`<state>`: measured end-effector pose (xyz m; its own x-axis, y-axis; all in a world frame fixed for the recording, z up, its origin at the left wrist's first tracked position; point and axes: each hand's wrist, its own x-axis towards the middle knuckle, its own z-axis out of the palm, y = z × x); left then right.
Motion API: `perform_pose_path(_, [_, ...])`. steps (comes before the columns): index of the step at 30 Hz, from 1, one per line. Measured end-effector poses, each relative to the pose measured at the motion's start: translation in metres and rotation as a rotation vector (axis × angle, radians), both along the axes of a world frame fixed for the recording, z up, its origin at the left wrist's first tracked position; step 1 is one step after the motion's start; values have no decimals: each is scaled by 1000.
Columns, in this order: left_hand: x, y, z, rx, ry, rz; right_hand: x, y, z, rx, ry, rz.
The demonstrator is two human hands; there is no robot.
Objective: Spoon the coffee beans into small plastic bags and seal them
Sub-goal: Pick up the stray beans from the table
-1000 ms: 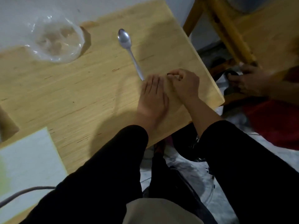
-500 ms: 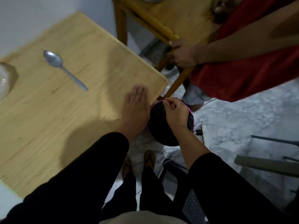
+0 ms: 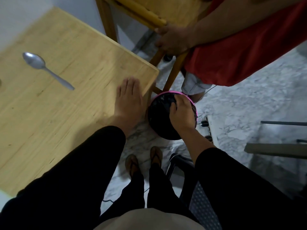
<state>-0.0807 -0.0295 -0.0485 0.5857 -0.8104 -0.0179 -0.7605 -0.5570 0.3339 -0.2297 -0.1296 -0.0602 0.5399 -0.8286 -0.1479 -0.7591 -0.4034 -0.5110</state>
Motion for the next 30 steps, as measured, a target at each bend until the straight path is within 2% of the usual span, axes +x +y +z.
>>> perform_pose_path(5, [0, 1, 9, 28, 4, -41, 8, 8, 8, -162, 116, 193])
perform_pose_path(9, [2, 4, 21, 47, 1, -69, 20, 14, 20, -258, 48, 202])
perform_pose_path(15, [10, 11, 40, 20, -23, -42, 41, 14, 45, -248, 20, 283])
perform_pose_path(23, [40, 35, 77, -31, -127, 153, 91, 22, 82, -300, -18, 495])
perform_pose_path(25, [51, 51, 88, -75, -137, 234, 108, 28, 90, -317, -33, 543])
perform_pose_path(30, [76, 110, 107, -43, -196, 420, 153, 63, 105, -345, -98, 724])
